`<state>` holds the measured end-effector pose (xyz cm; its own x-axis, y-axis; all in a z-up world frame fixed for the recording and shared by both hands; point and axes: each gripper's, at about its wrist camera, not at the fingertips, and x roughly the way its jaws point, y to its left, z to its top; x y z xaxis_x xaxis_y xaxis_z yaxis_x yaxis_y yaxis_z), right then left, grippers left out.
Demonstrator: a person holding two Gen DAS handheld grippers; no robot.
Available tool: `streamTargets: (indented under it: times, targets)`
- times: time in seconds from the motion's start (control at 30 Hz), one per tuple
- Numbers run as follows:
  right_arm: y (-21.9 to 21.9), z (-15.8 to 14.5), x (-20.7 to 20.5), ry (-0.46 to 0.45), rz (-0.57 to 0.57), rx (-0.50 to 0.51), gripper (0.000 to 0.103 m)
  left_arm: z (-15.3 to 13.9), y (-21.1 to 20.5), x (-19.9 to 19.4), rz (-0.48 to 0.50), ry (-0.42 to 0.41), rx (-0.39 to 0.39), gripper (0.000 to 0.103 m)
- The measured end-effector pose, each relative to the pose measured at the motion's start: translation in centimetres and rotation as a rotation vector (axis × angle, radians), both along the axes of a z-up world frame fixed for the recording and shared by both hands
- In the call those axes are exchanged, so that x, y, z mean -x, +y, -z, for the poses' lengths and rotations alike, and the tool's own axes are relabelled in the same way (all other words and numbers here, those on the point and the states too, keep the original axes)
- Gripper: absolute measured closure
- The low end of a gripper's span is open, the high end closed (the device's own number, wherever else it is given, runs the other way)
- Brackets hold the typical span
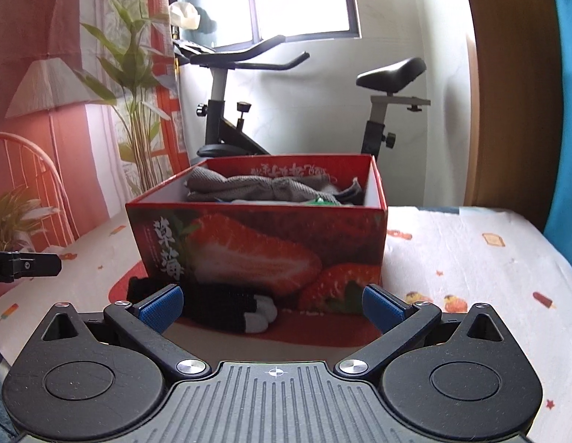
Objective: Organize soft objects
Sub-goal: 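Move both grippers down to the black gloves beside the box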
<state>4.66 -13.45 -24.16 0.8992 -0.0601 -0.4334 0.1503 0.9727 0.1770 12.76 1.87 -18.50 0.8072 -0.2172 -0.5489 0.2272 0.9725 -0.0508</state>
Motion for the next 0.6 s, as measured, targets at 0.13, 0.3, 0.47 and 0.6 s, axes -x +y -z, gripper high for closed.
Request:
streamTargets:
  times: [0.13, 0.3, 0.47, 0.6]
  targets:
    - [0.2, 0.9, -0.6, 0.02, -0.013, 0.009, 0.0, 1.1, 0.0, -0.7, -0.009, 0.04, -0.006, 0.0]
    - [0.2, 2.1, -1.6, 0.052, -0.029, 0.017, 0.001, 2.4, 0.2, -2.0, -0.011, 0.105, 0.013, 0.0]
    - [0.1, 3.7, -3.3, 0.105, -0.061, -0.002, 0.002, 3.4, -0.6, -3.4, 0.017, 0.126, -0.014, 0.0]
    - [0.2, 4.6, -5.2, 0.127, -0.088, -0.001, 0.008, 4.2, -0.9, -4.9, 0.035, 0.141, -0.008, 0.0]
